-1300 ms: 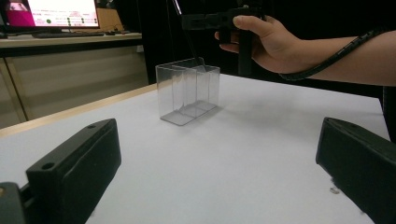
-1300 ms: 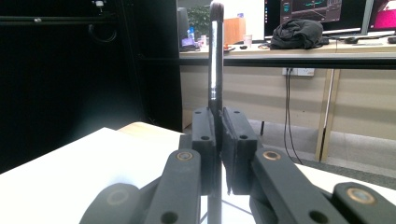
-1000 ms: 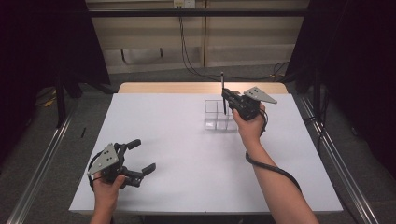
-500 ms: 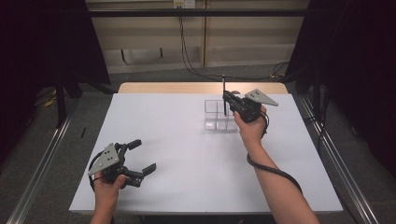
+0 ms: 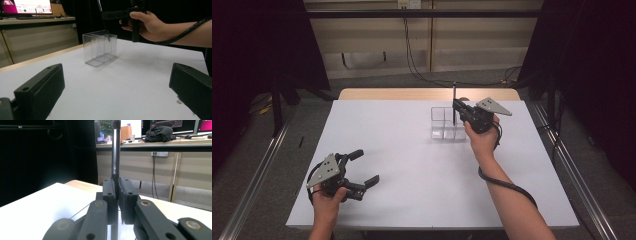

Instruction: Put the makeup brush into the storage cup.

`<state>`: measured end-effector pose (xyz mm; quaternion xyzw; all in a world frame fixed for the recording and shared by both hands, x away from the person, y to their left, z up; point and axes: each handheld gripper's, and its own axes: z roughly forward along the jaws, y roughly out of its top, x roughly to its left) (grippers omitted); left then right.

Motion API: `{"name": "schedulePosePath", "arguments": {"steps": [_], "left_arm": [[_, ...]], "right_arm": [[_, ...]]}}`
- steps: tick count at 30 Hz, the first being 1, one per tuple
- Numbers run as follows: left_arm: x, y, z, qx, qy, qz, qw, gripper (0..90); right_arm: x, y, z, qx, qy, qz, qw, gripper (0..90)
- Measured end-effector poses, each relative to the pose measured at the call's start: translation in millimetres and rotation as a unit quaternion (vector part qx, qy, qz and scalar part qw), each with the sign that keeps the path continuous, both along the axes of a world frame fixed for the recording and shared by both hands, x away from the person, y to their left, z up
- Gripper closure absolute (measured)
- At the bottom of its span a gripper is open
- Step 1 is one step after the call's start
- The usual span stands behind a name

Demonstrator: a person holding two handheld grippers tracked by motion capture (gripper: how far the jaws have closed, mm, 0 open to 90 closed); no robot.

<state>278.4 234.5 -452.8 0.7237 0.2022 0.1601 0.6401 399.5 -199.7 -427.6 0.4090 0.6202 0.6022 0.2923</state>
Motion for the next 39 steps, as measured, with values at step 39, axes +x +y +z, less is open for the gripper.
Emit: {"name": "schedulePosePath", "arguments": {"steps": [39], "left_arm": [[-0.3, -0.9, 0.1, 0.001, 0.001, -0.001, 1.0000, 0.0]], "right_arm": [[-9.3, -5.4, -7.5, -0.006, 0.005, -0.003, 1.0000, 84.1]]}}
